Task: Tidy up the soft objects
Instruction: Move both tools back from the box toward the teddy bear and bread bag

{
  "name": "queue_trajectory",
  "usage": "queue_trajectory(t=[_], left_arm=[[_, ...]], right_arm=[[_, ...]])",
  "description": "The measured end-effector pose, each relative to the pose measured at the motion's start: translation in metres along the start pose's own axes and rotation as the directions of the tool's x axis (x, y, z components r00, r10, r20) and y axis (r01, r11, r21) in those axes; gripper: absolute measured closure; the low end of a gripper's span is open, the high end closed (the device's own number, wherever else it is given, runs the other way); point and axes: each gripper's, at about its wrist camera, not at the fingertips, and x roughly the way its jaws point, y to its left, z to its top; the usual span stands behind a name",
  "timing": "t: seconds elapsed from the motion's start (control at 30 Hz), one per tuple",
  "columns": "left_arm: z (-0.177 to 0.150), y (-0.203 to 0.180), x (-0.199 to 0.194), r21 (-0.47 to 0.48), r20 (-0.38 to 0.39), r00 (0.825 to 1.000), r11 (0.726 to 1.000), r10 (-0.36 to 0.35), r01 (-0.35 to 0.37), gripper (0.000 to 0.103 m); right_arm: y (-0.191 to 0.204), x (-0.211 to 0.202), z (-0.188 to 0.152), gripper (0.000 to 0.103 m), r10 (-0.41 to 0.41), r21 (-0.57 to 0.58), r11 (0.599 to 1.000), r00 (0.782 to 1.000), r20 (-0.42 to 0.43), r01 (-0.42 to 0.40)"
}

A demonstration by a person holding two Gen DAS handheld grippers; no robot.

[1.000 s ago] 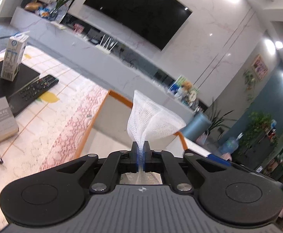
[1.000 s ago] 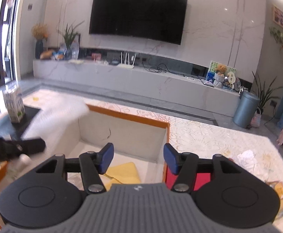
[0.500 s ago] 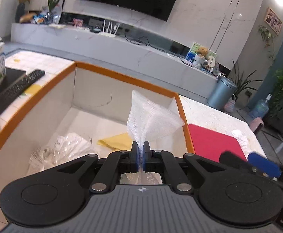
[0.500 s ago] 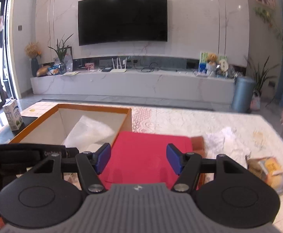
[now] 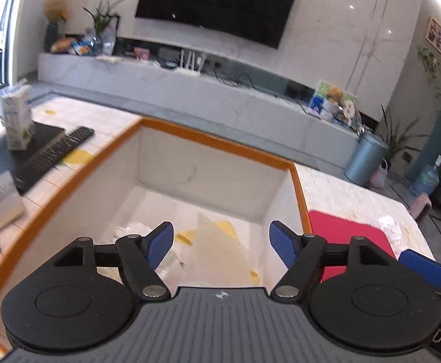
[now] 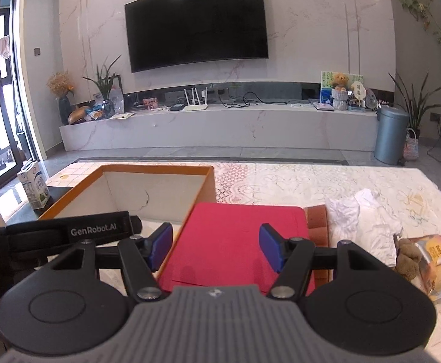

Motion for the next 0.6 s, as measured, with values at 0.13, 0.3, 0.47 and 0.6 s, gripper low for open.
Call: queue_trajectory(t=[0.13, 0.3, 0.47, 0.6], left_arm=[[0.008, 0.008, -0.015, -0.049, 0.037, 0.999, 0.999, -0.008, 0.009, 0.017], [0.015, 0.001, -0.031, 0.024, 0.045, 0.998, 0.999, -0.045, 0.044, 0.018], [0.023, -0.011, -0.058, 0.062, 0.102, 0.994, 0.998, -0.035, 0.029, 0.018], [0.03, -0.022, -0.082, 0.07, 0.138, 0.988, 0.996, -0.066, 0.057, 0.019]], right_arm=[[0.006, -0.01, 0.006, 0.04, -0.004, -0.02, 1.0, 1.0, 0.017, 0.004], [0.01, -0.034, 0.017, 0.04, -0.027, -0.037, 0.999, 0.997, 0.071, 0.029], [0.008, -0.073, 0.031, 0.04, -0.057, -0.046, 0.997, 0.988, 0.145, 0.065], [-0.001, -0.107, 0.039, 0.04, -0.095, -0.033, 0.994, 0.977, 0.193, 0.103]])
